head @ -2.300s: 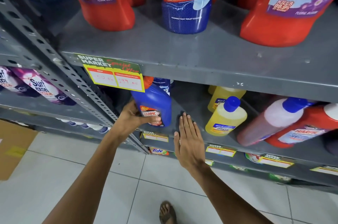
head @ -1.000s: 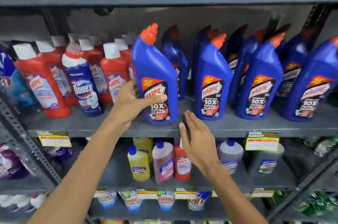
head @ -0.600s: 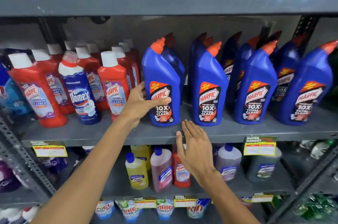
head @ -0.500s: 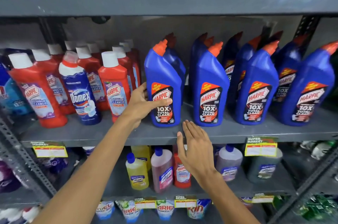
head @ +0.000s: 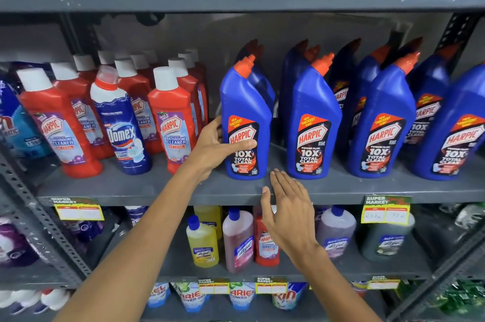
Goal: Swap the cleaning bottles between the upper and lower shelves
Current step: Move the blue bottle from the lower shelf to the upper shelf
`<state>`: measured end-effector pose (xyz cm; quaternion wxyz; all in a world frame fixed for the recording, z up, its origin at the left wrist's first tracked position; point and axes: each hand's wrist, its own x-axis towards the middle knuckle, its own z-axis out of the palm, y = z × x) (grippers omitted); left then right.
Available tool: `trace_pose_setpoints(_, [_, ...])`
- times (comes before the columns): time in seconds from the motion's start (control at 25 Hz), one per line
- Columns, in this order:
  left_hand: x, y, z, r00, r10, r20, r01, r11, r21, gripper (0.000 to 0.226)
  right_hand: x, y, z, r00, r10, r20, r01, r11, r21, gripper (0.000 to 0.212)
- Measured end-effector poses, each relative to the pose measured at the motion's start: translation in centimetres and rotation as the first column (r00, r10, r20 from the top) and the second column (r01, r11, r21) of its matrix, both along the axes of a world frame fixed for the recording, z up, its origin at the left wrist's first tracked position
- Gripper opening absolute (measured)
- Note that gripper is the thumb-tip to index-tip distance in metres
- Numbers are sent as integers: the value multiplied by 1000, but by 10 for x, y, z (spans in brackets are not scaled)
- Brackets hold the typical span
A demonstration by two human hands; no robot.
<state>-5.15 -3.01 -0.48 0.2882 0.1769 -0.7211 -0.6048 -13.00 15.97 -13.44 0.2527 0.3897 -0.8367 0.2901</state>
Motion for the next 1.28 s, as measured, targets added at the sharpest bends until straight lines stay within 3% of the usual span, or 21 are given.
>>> trace_pose_setpoints(0.68, [5, 12, -2, 1000, 23, 20, -22, 999, -38, 60, 0, 0, 1, 1000, 3, 14, -3, 1000, 12, 54])
trace_pose_setpoints(0.84, [33, 26, -7, 996, 67, 57, -59, 991, -122, 72, 2, 0, 1, 996, 50, 74, -45, 996, -72, 52])
trace_pose_setpoints(0.92, [72, 37, -17, 991, 133, 31, -126, 975, -185, 73, 15, 4, 5, 986, 118, 119, -91, 974, -209, 52])
trace_pose_setpoints(1.04, [144, 24, -26, 948, 307, -90, -319, 925, -205, 35, 51, 0, 16, 963, 262, 63, -224, 909, -352, 51])
trace_pose_setpoints(1.16, [191, -32, -26, 816, 556, -159, -578, 791, -200, 18, 95, -38, 31, 917, 394, 60, -364, 890, -275, 47])
trace_pose_setpoints(1.28, [201, -86, -22, 783, 609, -128, -622, 758, -198, 40, 132, -98, 34, 882, 466, 68, -459, 883, -96, 51])
